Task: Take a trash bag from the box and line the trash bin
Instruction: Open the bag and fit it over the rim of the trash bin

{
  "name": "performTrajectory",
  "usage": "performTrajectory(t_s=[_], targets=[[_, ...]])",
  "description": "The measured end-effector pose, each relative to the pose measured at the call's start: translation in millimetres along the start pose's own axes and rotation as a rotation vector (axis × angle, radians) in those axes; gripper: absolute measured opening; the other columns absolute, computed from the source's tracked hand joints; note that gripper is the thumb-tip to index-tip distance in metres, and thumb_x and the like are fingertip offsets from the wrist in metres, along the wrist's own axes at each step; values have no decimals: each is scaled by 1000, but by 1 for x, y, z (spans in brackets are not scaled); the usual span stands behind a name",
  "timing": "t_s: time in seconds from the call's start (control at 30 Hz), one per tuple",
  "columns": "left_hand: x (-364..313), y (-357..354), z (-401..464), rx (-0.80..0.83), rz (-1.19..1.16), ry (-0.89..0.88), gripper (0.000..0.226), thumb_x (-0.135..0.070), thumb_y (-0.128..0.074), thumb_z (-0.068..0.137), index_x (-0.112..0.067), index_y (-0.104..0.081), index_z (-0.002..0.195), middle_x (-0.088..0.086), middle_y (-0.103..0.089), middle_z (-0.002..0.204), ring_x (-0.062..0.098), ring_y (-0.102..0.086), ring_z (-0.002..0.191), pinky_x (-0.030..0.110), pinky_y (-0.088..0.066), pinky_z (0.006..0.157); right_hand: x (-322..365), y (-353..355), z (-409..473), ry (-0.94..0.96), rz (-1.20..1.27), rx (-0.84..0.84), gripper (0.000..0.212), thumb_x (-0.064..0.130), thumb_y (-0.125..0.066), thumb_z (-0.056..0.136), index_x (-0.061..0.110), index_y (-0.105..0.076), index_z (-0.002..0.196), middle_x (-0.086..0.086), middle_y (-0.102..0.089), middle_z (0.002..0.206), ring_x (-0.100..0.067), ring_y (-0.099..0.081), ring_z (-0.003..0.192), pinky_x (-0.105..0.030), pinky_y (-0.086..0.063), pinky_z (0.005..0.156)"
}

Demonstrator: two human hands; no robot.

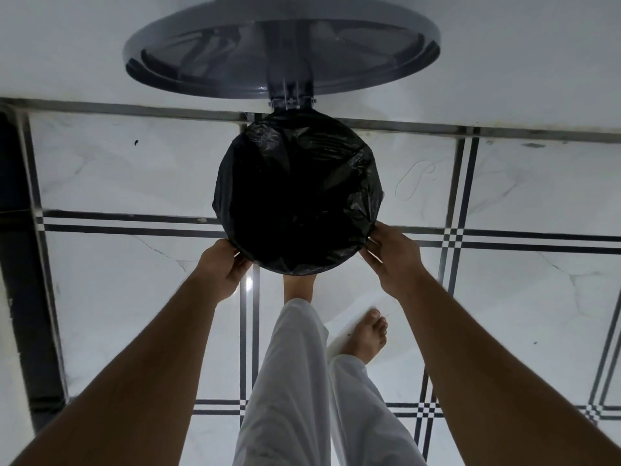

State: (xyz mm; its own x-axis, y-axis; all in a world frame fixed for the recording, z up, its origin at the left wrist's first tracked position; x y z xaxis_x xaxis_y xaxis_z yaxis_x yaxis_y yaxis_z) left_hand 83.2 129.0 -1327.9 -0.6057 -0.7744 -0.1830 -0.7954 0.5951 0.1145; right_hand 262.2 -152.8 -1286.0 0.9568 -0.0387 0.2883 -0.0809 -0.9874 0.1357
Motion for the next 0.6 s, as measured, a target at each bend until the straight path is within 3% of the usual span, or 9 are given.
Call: performTrajectory(t_s=[0.1, 0.17, 0.23, 0.33, 0.43, 0.53, 0.6], targets=[[-4, 3, -9, 0, -61, -6, 37, 4, -39, 111, 4, -57, 143, 10, -71, 118, 20, -73, 115, 21, -62, 78, -3, 6, -10, -19, 37, -30, 18, 11, -66, 109, 9, -78, 122, -9, -84, 119, -20, -82, 101, -32, -66, 85], [1, 12, -17, -5, -105, -3, 30, -6, -45, 112, -7, -71, 127, 11, -78, 121, 24, -77, 115, 30, -63, 89, -6, 10, -17, -8, 19, -78, 19, 20, -68, 110, 14, -77, 125, -5, -83, 121, -21, -80, 111, -34, -65, 90], [5, 16, -30, -8, -170, 5, 27, -22, -52, 112, -17, -76, 124, 5, -80, 125, 24, -78, 113, 39, -60, 99, -9, 7, -27, -2, 16, -92, 19, 27, -69, 111, 20, -77, 127, 0, -83, 120, -20, -78, 114, -35, -63, 95], [3, 7, -46, 79, -273, -5, 30, -40, -57, 110, -22, -82, 111, 0, -82, 114, 24, -75, 115, 41, -55, 105, -15, -6, -36, -40, 58, -32, 24, 33, -71, 110, 21, -76, 130, 3, -83, 122, -19, -77, 116, -36, -63, 98], [-1, 0, -48, 109, -242, -8, 36, -28, -54, 110, -26, -88, 97, -2, -82, 110, 23, -73, 114, 39, -54, 103, -16, -10, -33, -109, 95, -31, 18, 27, -68, 108, 19, -78, 121, 0, -84, 120, -17, -77, 113, -34, -61, 93], [-8, 1, -47, 86, -279, -14, 47, -24, -50, 109, -25, -88, 81, -1, -83, 110, 26, -73, 122, 46, -52, 111, -7, -13, -26, -111, 60, -30, 16, 17, -59, 103, 19, -74, 109, -4, -82, 109, -21, -76, 104, -35, -61, 89], [-12, 3, -48, 71, -271, -24, 48, -25, -47, 109, -24, -86, 81, 0, -83, 114, 28, -72, 124, 49, -52, 112, 0, -13, -25, -102, 10, -46, 18, 18, -56, 103, 19, -74, 105, -1, -79, 101, -22, -75, 100, -37, -63, 93]])
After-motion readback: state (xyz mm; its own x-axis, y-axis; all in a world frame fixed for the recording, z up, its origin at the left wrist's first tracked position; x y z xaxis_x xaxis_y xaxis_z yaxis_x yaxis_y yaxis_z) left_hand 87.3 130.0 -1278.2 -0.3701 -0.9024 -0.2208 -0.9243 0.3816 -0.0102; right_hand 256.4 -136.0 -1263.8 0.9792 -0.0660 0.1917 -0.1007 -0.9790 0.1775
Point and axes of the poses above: each hand's wrist, its own z-axis towards the middle knuckle, its own y-axis out of the back of the hand, x = y × z, the point moved 10 cm from there along z, towards the middle knuckle
